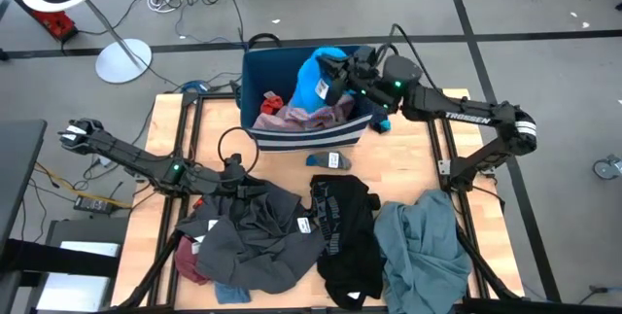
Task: Sort clothes
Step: Put the blue pants into the laundry organizer, then put the black boxer into the laundry organizer
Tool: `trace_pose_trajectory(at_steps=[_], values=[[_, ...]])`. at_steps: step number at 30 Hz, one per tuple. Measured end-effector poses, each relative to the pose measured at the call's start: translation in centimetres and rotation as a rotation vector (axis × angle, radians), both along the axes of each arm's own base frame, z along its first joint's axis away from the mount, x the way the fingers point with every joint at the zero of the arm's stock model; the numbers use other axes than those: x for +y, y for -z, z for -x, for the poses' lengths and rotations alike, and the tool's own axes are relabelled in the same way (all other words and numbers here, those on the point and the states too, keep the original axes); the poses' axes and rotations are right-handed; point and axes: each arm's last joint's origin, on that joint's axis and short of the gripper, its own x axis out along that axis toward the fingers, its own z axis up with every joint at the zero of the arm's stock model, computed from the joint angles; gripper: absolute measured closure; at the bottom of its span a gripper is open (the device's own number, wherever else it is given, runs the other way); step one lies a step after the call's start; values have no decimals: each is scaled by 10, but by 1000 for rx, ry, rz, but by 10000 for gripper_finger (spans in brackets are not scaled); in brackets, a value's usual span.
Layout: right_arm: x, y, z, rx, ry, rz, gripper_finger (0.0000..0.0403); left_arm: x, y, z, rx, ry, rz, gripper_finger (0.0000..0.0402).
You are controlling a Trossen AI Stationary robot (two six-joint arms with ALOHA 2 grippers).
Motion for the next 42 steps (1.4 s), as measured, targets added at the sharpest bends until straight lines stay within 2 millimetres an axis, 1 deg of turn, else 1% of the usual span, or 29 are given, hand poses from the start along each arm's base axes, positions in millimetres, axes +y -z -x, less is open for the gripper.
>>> trace_pose_trajectory(at_steps=[7,11,14,19,26,29,33,36,38,42], values=[[-33,32,-25,36,-16,-51,402,0,-1,-1,-14,5,-8,273],[-45,52,-33,113,-10,-82,401,0,-4,-1,-36,9,-10,273],[-50,64,-38,168,-2,-104,395,0,-4,-2,-41,8,-8,273],[-51,73,-36,255,6,-139,362,0,-4,-2,-40,9,-9,273],[-50,77,-34,308,5,-170,290,-1,-4,-2,-44,8,-9,273],[-44,70,-30,302,-27,-166,267,-1,-4,-2,-43,7,-5,273],[-26,45,-13,257,-135,-151,252,0,-4,-2,-41,-5,24,273],[-7,28,7,290,-170,-155,254,0,-4,-2,-42,-8,33,273],[9,21,21,332,-178,-161,258,0,-4,-2,-42,-8,33,273],[44,17,42,449,-208,-173,264,-1,-1,-2,-16,-8,24,273]])
